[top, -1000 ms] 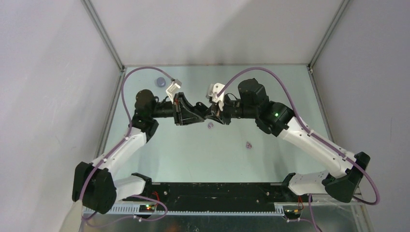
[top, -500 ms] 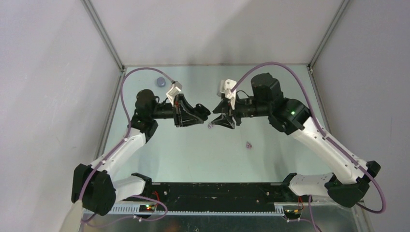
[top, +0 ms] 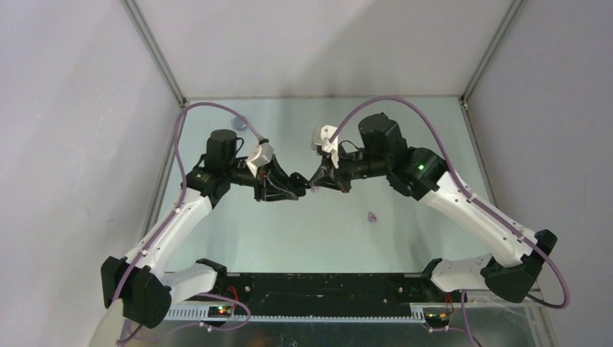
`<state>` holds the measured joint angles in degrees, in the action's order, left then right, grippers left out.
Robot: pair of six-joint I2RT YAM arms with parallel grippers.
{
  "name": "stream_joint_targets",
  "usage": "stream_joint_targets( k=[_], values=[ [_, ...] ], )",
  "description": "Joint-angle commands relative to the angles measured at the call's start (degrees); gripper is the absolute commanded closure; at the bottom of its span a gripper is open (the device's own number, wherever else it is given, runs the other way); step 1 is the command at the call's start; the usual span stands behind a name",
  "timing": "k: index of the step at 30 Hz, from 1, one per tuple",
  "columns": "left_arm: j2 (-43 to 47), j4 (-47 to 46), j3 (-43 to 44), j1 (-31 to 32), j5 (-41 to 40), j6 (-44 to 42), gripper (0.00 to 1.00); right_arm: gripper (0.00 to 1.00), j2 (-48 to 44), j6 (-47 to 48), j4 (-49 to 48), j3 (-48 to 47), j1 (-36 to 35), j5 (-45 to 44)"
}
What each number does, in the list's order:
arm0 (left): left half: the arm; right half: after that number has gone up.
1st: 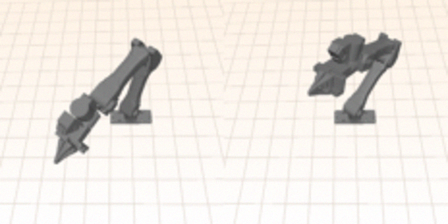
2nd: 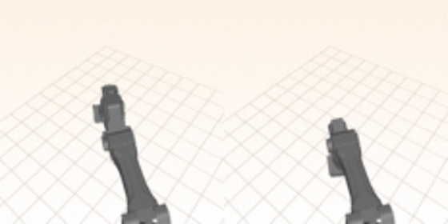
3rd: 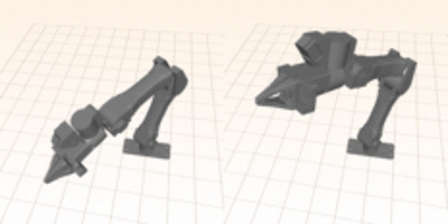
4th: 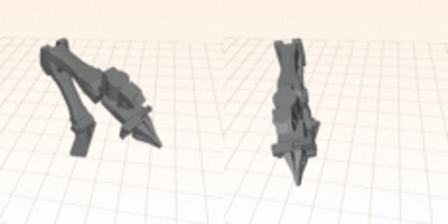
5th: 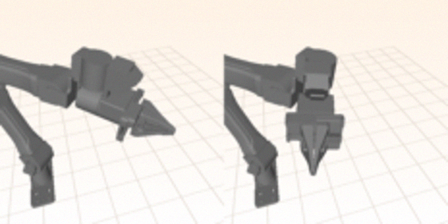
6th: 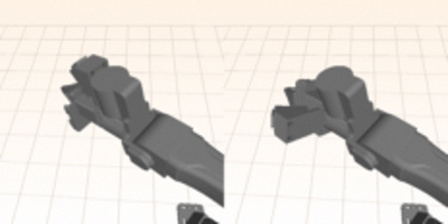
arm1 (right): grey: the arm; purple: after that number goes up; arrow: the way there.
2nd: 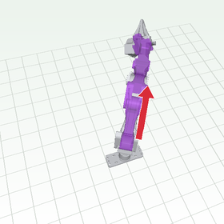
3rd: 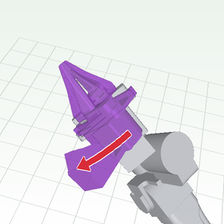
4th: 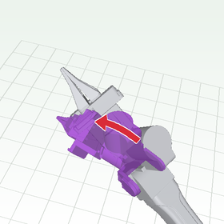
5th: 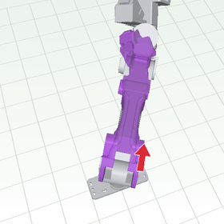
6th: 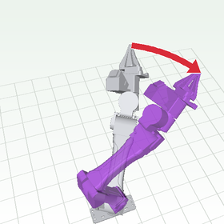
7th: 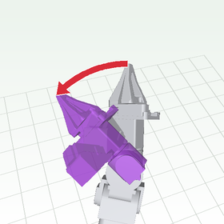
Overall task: Insert the wireless bluetooth earbuds into the charging case
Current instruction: Adjust the right earbud in the right side groove of the charging case.
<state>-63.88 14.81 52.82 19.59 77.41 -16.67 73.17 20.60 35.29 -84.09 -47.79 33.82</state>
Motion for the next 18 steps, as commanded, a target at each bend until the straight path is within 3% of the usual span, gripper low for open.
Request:
stream_joint_targets(
  k=[1,12,18],
  values=[
    [1.5,10.3,1.8,0.4,2.1,-12.0,1.0,0.95,1.5,0.1,-0.5,-0.2,-1.9,-1.0],
    [1.9,13.4,2.8,0.4,2.5,-14.5,1.0,0.9,2.6,4.6,3.2,-0.2,-5.3,-2.5],
    [1.8,14.0,3.1,0.4,2.8,-14.8,1.0,0.93,3.7,5.5,3.7,-0.2,-7.4,-6.0]
  ],
)
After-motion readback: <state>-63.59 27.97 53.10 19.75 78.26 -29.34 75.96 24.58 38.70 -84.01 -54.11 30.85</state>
